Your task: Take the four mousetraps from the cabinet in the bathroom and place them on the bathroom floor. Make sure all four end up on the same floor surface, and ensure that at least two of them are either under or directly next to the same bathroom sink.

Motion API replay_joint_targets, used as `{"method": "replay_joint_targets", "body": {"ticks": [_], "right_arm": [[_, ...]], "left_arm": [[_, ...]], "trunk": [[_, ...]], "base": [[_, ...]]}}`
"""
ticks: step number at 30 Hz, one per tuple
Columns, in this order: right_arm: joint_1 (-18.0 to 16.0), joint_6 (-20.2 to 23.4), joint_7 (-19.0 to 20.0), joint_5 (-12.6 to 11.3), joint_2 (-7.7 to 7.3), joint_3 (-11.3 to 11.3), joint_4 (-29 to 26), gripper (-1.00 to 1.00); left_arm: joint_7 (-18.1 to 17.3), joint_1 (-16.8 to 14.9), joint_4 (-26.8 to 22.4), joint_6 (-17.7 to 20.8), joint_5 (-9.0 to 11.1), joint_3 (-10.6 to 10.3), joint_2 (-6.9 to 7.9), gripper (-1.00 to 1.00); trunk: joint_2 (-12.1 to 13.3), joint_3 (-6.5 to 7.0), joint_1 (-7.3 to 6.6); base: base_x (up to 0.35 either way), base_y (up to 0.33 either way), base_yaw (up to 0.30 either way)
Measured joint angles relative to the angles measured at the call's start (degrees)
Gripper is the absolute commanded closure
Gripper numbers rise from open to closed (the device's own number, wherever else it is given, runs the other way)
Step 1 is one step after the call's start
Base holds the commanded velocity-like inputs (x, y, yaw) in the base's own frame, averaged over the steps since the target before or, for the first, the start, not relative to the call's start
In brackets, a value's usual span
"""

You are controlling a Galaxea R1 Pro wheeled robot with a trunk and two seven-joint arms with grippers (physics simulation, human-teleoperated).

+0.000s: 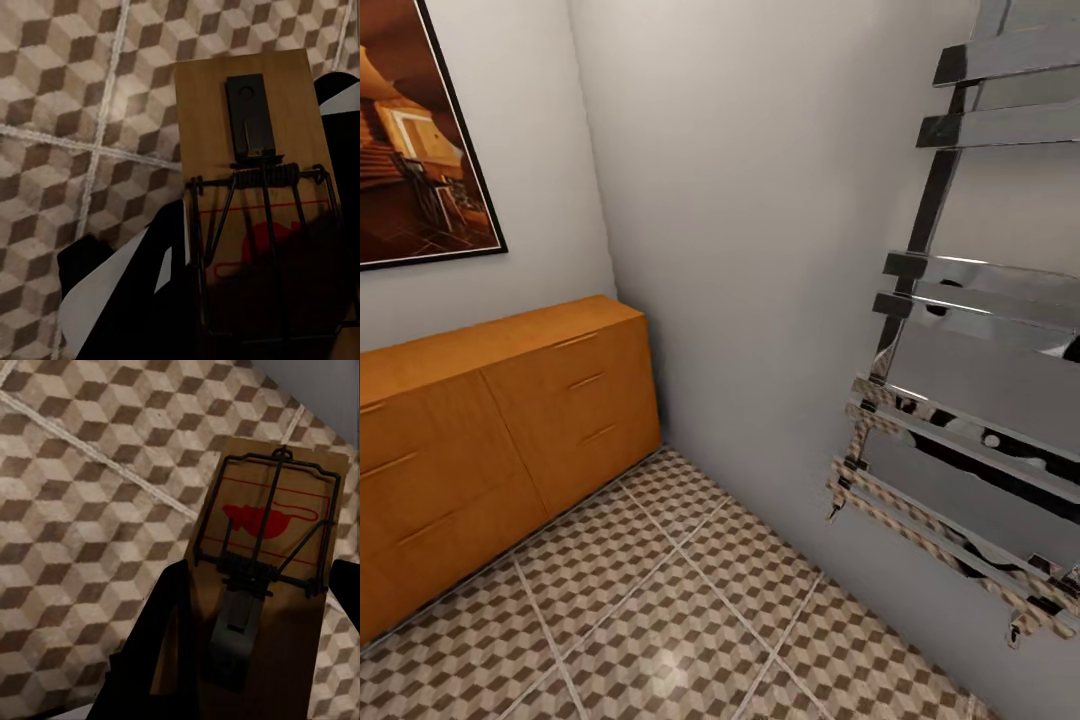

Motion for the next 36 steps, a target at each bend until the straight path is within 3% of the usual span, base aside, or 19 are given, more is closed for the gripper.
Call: {"method": "replay_joint_targets", "body": {"ticks": [36], "right_arm": [[0.0, 0.0, 0.0, 0.0, 0.0, 0.0, 0.0, 1.0]], "left_arm": [[0.0, 0.0, 0.0, 0.0, 0.0, 0.0, -0.02, 1.0]], "trunk": [[0.0, -1.23, 0.0]], "base": [[0.0, 0.0, -0.284]]}}
